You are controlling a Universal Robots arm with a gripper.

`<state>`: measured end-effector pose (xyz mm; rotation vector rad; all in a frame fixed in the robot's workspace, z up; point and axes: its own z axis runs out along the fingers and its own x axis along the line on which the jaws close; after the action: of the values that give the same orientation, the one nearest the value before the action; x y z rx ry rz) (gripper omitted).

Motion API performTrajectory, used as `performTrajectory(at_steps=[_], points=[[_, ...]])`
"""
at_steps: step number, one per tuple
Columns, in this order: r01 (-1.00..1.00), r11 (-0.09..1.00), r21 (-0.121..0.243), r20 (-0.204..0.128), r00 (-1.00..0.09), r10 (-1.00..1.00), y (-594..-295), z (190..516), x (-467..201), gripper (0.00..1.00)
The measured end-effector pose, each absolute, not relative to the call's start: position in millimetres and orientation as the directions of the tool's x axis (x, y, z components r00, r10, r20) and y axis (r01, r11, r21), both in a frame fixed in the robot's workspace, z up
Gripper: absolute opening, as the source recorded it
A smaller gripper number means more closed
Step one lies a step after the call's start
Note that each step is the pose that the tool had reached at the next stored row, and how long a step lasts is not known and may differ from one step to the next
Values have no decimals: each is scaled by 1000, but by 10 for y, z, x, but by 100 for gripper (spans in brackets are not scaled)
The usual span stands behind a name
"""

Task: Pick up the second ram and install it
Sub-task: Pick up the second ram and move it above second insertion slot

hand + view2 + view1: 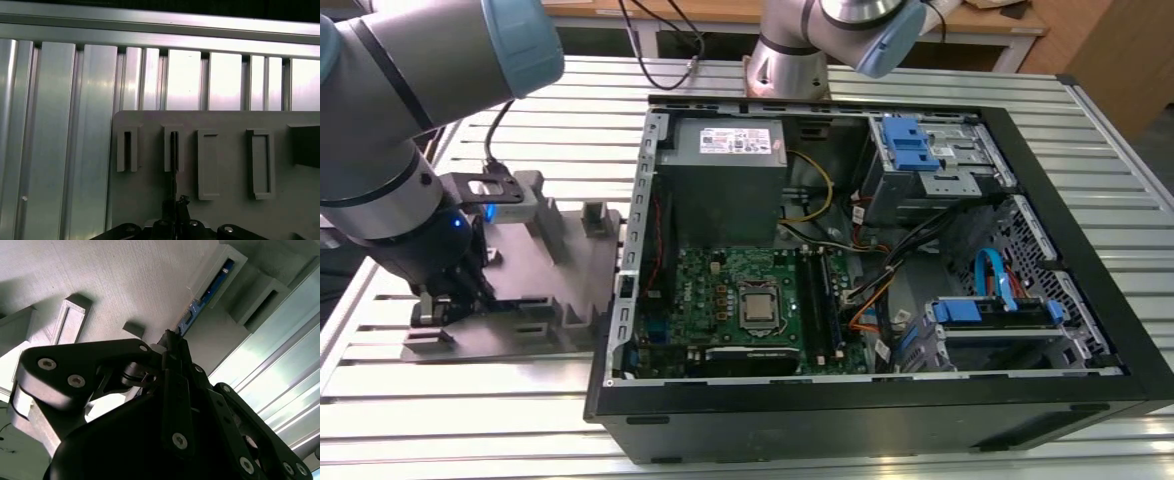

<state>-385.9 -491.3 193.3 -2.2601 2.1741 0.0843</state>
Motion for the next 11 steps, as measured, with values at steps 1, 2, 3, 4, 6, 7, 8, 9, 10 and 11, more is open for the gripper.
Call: performTrajectory(at_steps=[1,2,3,4,6,7,8,9,10,11], points=[[-999,-39,34,-42,38,-998,-4913,1933,-3859,14],[-999,-40,34,-42,38,-998,-4913,1933,-3859,14],[-999,-40,34,-42,38,-998,-4913,1933,-3859,14],[-999,-40,34,-42,38,-998,-4913,1933,-3859,14],[-999,-40,34,-42,38,-998,-4913,1933,-3859,14],[-999,-40,34,-42,38,-998,-4913,1933,-3859,14],[-999,-40,34,-42,38,-998,-4913,1933,-3859,14],[-999,-40,34,-43,38,-998,-4913,1934,-3859,14],[-999,-39,34,-43,38,-998,-4913,1938,-3859,14],[-999,-39,34,-42,38,-998,-4913,1948,-3859,14]])
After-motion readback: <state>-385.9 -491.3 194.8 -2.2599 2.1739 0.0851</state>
